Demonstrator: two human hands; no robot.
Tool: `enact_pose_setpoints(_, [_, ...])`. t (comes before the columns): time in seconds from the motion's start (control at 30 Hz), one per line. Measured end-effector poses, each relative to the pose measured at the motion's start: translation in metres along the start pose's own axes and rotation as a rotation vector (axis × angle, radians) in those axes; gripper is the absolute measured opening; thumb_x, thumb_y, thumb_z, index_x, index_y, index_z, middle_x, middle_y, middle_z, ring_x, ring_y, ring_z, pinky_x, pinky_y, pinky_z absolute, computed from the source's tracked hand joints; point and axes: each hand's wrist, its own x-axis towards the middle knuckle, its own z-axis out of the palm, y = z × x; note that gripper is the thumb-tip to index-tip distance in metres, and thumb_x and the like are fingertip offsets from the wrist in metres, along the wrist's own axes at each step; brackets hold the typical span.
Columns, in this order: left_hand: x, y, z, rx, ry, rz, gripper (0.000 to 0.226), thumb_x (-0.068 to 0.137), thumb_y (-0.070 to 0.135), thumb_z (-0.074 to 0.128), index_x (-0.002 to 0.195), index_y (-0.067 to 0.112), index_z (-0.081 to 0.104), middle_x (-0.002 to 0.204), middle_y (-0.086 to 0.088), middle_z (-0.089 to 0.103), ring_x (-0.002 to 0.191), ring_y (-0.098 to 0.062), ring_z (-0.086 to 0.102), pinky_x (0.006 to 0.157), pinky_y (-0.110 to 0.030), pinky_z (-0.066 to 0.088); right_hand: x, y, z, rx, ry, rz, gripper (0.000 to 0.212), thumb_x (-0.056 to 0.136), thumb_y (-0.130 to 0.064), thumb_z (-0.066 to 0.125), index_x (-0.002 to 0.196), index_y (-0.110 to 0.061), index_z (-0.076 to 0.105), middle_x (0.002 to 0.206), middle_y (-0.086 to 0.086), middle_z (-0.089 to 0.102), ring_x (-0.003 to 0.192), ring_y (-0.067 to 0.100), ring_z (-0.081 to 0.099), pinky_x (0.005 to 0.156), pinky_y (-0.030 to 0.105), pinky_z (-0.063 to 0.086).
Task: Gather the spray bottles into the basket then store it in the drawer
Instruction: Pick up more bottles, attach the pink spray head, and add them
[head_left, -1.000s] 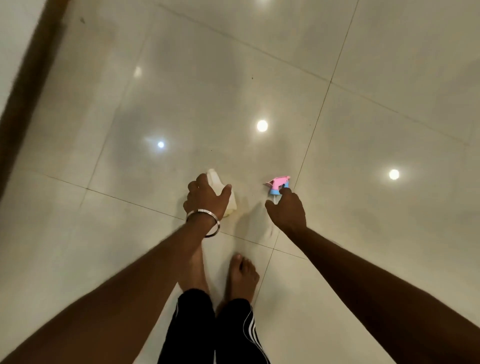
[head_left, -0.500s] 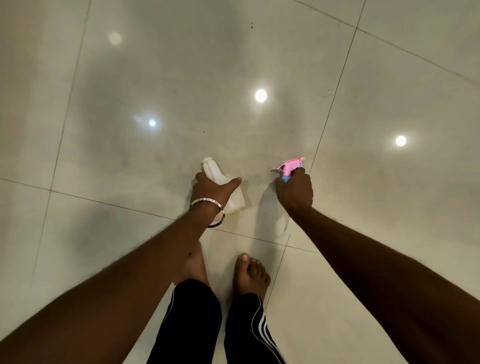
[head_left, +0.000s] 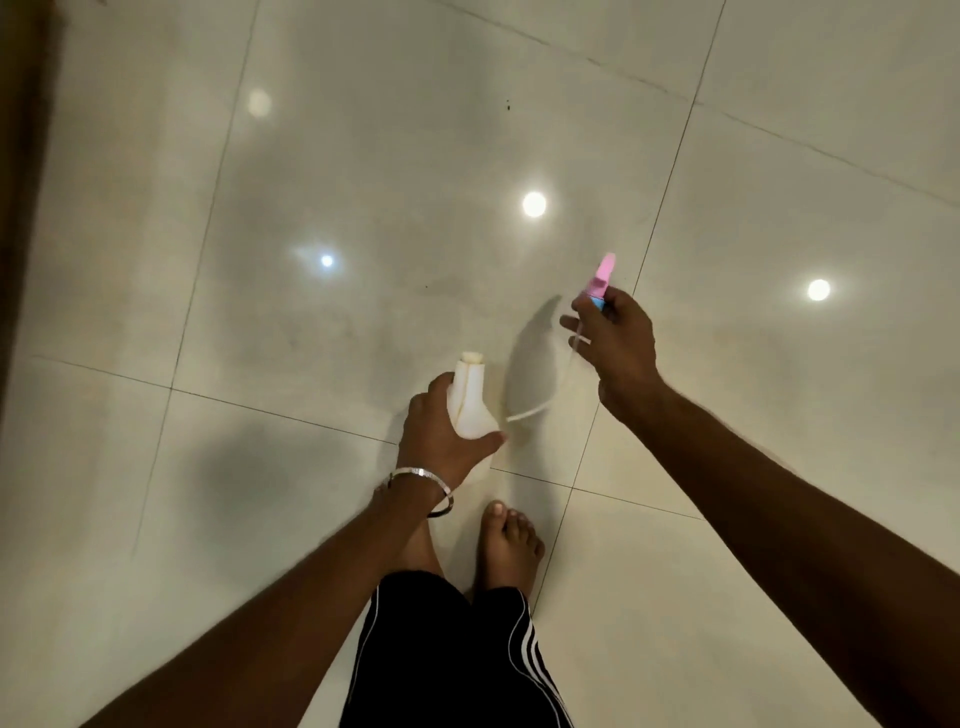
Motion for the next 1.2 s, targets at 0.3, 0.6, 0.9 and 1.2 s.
enact_pose_setpoints(0.3, [-0.069, 0.042, -0.043, 0.066, 0.047, 0.119, 0.099, 0.055, 0.045, 0.084, 0.140, 0.034, 0.035, 0.125, 0.002, 0.048, 0.114, -0.017, 0.048, 0.090, -0.036, 0.050, -0.079, -0.129, -0.009, 0.121, -0.143, -0.246, 0.024, 0.102, -0.016, 0.054, 0.125, -0.014, 0.057, 0.124, 0.008, 0.065, 0.107, 0.020, 0.070, 0.094, 0.039, 0.053])
enact_pose_setpoints(0.6, [-0.104, 0.069, -0.077, 0.130, 0.112, 0.173, 0.096, 0.056, 0.047, 0.082, 0.140, 0.035, 0.035, 0.126, 0.001, 0.048, 0.115, -0.020, 0.049, 0.093, -0.036, 0.048, -0.129, -0.181, -0.011, -0.059, -0.238, -0.525, 0.027, 0.102, -0.011, 0.051, 0.129, -0.012, 0.053, 0.125, 0.009, 0.064, 0.106, 0.018, 0.070, 0.090, 0.032, 0.051])
enact_pose_setpoints(0.9, [-0.114, 0.080, -0.081, 0.178, 0.160, 0.184, 0.100, 0.054, 0.061, 0.078, 0.138, 0.039, 0.029, 0.128, 0.001, 0.047, 0.113, -0.019, 0.050, 0.092, -0.035, 0.051, -0.157, -0.191, 0.006, -0.113, -0.325, -0.586, 0.026, 0.101, -0.011, 0.053, 0.125, -0.023, 0.054, 0.122, 0.001, 0.064, 0.106, 0.017, 0.070, 0.091, 0.026, 0.052])
enact_pose_setpoints(1.2, [-0.110, 0.090, -0.079, 0.265, 0.164, 0.204, 0.102, 0.058, 0.063, 0.076, 0.142, 0.034, 0.025, 0.133, -0.002, 0.045, 0.115, -0.022, 0.048, 0.093, -0.038, 0.052, -0.165, -0.196, 0.002, -0.104, -0.390, -0.607, 0.027, 0.102, -0.010, 0.052, 0.128, -0.017, 0.053, 0.122, 0.006, 0.065, 0.102, 0.017, 0.071, 0.088, 0.028, 0.054])
